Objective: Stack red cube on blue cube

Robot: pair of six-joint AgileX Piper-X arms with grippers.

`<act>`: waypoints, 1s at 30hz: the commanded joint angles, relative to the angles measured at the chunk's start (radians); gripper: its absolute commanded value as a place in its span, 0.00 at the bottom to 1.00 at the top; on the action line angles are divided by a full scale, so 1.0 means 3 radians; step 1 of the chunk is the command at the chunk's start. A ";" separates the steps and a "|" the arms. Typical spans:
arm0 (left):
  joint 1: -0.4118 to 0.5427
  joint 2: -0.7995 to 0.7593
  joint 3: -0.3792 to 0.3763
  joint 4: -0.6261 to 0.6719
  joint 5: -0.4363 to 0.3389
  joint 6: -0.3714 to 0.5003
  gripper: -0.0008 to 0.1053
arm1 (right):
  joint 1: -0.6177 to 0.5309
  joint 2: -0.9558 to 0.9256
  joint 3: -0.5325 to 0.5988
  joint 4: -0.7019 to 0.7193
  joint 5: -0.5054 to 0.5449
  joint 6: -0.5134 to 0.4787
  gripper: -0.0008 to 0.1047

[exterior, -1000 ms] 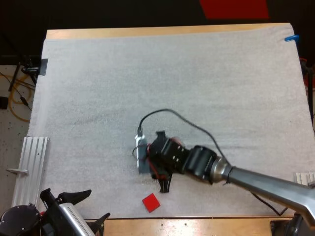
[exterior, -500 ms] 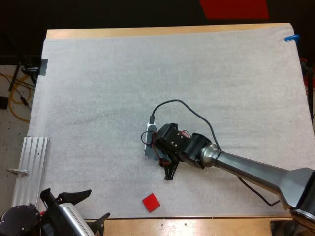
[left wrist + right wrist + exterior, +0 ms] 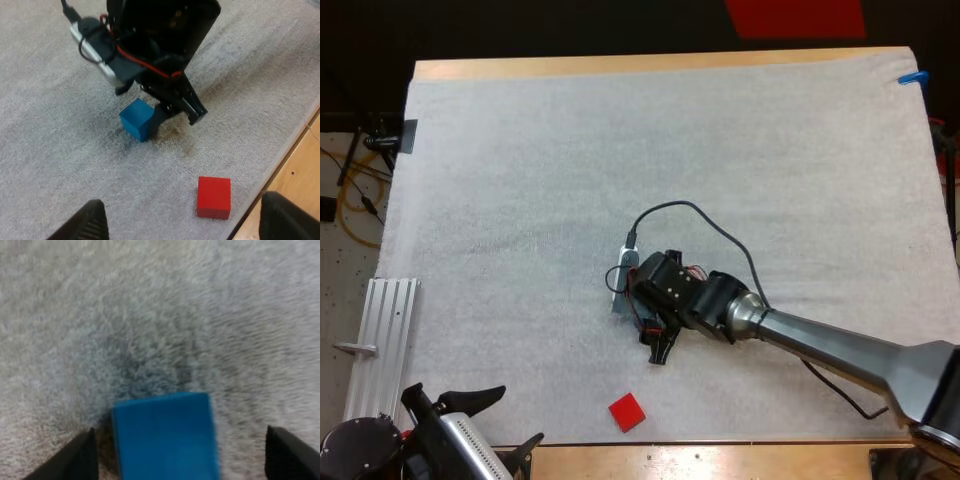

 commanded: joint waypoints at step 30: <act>-0.0011 0.0006 0.0014 0.0089 0.0026 0.0020 0.60 | 0.0887 -0.0857 -0.0025 0.0665 -0.0480 -0.1083 0.59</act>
